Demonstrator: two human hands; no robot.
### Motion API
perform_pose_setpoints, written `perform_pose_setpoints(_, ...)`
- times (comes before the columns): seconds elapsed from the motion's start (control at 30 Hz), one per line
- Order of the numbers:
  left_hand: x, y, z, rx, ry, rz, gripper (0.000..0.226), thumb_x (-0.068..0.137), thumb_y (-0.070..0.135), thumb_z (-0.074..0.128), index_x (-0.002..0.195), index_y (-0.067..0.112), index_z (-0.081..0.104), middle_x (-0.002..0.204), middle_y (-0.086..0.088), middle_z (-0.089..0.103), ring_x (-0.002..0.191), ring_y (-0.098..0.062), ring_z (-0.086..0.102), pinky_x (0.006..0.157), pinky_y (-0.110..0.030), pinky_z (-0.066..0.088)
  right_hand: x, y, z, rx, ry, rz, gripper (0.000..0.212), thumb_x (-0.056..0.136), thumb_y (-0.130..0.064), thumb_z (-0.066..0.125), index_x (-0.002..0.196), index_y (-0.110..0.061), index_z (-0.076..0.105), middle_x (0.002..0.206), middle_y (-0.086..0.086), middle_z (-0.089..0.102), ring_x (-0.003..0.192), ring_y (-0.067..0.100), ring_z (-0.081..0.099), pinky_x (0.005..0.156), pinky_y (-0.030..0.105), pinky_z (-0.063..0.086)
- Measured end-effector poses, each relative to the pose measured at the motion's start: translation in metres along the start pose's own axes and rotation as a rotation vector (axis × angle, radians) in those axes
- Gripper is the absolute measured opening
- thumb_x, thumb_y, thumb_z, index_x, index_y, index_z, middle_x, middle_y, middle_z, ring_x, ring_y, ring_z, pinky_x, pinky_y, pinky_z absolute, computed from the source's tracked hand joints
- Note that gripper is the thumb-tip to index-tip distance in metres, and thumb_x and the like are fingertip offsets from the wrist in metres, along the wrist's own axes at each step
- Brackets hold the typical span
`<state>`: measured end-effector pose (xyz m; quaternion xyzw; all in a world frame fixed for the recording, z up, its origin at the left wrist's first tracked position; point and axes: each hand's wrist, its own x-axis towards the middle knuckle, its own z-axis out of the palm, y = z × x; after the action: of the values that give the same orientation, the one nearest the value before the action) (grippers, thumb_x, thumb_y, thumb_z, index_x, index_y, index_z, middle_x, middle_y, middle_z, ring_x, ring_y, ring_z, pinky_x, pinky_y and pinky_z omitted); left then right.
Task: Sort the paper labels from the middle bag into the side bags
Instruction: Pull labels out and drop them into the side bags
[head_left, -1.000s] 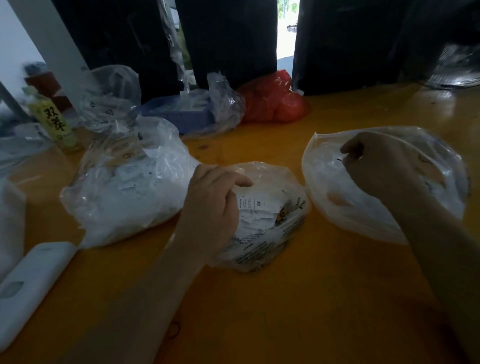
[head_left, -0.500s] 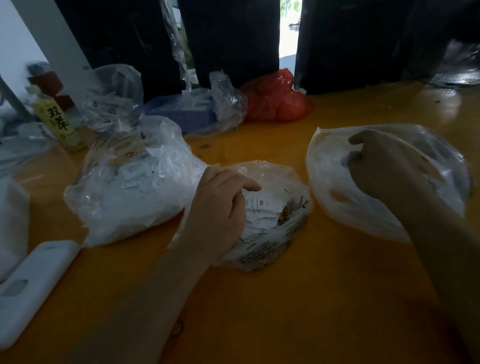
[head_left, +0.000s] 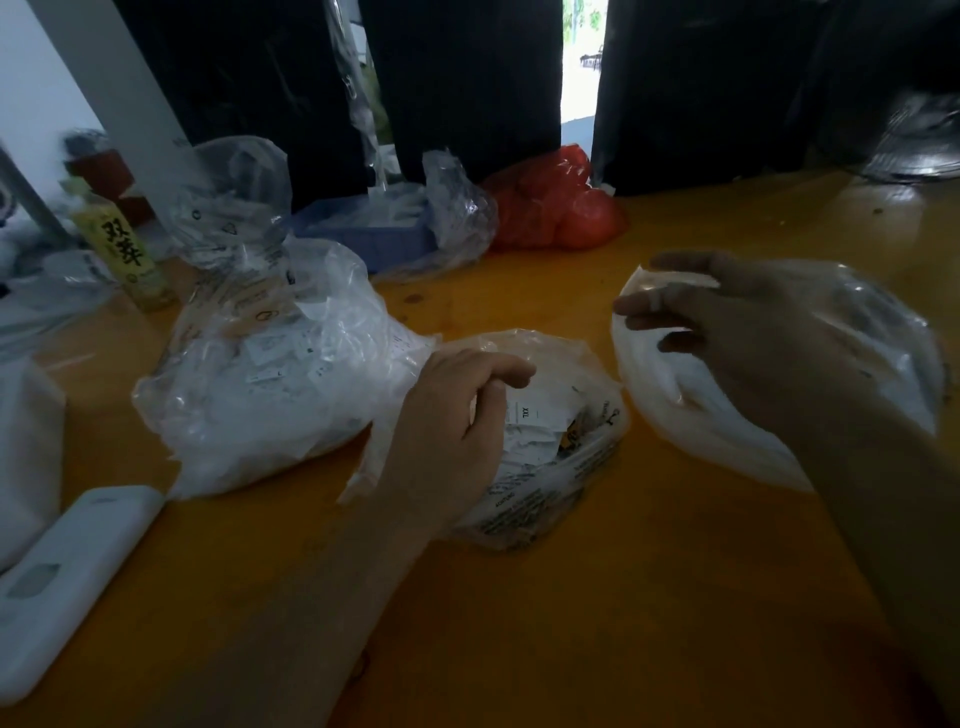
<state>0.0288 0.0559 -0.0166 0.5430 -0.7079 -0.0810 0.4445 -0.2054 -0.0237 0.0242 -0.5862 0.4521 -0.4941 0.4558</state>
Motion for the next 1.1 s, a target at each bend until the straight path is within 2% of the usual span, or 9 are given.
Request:
perform_pose_setpoints(0.1,0.0,0.005,0.002,-0.355,-0.115,-0.231,0.027,0.109,0.032,0.048,0.124,0.026,0.07,0.111,0.016,0.075,0.112,0.0,0.066,0.096,-0.019,0.052,-0.014,-0.001,0.02,-0.023,-0.21,-0.126,0.042,0.103,-0.009,0.049,0.143,-0.019,0.038,0.1,0.006,0.077,0.089,0.023,0.072,0.071,0.034,0.058)
perform_pose_setpoints(0.17,0.002,0.005,0.004,-0.491,-0.195,-0.332,0.047,0.099,0.061,0.045,0.124,0.031,0.071,0.116,0.011,0.075,0.112,-0.005,0.069,0.099,-0.029,0.054,-0.024,0.002,0.033,-0.107,-0.345,-0.188,0.053,0.103,-0.008,0.05,0.15,-0.02,0.03,0.093,0.008,0.076,0.083,0.022,0.071,0.074,0.032,0.058)
perform_pose_setpoints(0.3,0.005,-0.004,0.009,-0.713,-0.286,-0.413,0.059,0.094,0.057,0.062,0.116,0.003,0.073,0.103,-0.038,0.06,0.102,-0.052,0.06,0.106,-0.067,0.046,-0.037,0.006,0.051,-0.182,-0.516,-0.168,0.068,0.101,-0.017,0.055,0.157,-0.029,0.019,0.08,0.011,0.071,0.076,0.021,0.071,0.074,0.035,0.059)
perform_pose_setpoints(0.47,0.004,-0.01,0.011,-0.893,-0.104,-0.497,0.011,0.089,0.025,0.078,0.098,0.019,0.083,0.094,-0.01,0.077,0.09,-0.021,0.072,0.087,-0.029,0.058,-0.035,0.012,0.059,-0.253,-0.432,-0.135,0.054,0.101,-0.02,0.058,0.148,-0.026,0.033,0.084,0.001,0.076,0.079,0.015,0.073,0.078,0.036,0.058)
perform_pose_setpoints(0.57,0.005,-0.009,0.011,-0.852,-0.066,-0.525,0.013,0.095,0.018,0.072,0.092,0.024,0.083,0.102,-0.009,0.08,0.1,-0.018,0.076,0.088,-0.031,0.055,-0.034,0.013,0.062,-0.288,-0.288,-0.15,0.016,0.097,-0.026,0.064,0.112,-0.022,0.059,0.08,-0.008,0.077,0.074,0.01,0.073,0.074,0.037,0.062)
perform_pose_setpoints(0.67,0.006,-0.007,0.01,-0.869,-0.037,-0.556,0.009,0.096,0.018,0.071,0.097,0.017,0.079,0.101,-0.011,0.08,0.1,-0.02,0.076,0.087,-0.032,0.055,-0.034,0.016,0.063,-0.293,-0.263,-0.178,0.007,0.095,-0.03,0.066,0.097,-0.023,0.064,0.082,-0.009,0.077,0.073,0.008,0.073,0.072,0.036,0.063)
perform_pose_setpoints(0.8,0.008,-0.005,0.007,-0.976,0.062,-0.597,0.011,0.099,0.018,0.068,0.092,0.013,0.075,0.101,-0.01,0.078,0.099,-0.021,0.072,0.087,-0.032,0.057,-0.03,0.023,0.067,-0.331,-0.268,-0.165,0.013,0.096,-0.038,0.062,0.094,-0.026,0.065,0.086,-0.012,0.076,0.075,0.005,0.071,0.071,0.032,0.06)
perform_pose_setpoints(0.97,0.013,-0.007,-0.006,-1.152,0.177,-0.642,0.013,0.097,0.015,0.072,0.085,0.016,0.068,0.098,-0.007,0.077,0.094,-0.019,0.076,0.069,-0.027,0.061,-0.016,0.037,0.061,-0.759,-0.165,-0.352,0.013,0.099,-0.032,0.06,0.111,-0.032,0.067,0.093,-0.024,0.061,0.079,-0.008,0.055,0.069,0.01,0.041)
perform_pose_setpoints(1.1,0.014,-0.009,-0.009,-1.124,0.196,-0.688,0.014,0.1,0.02,0.067,0.089,0.02,0.073,0.092,-0.002,0.077,0.082,-0.014,0.076,0.055,-0.024,0.057,-0.014,0.052,0.069,-1.079,-0.334,-0.418,0.034,0.098,-0.04,0.056,0.132,-0.034,0.06,0.133,-0.005,0.052,0.122,0.014,0.042,0.1,0.032,0.039)
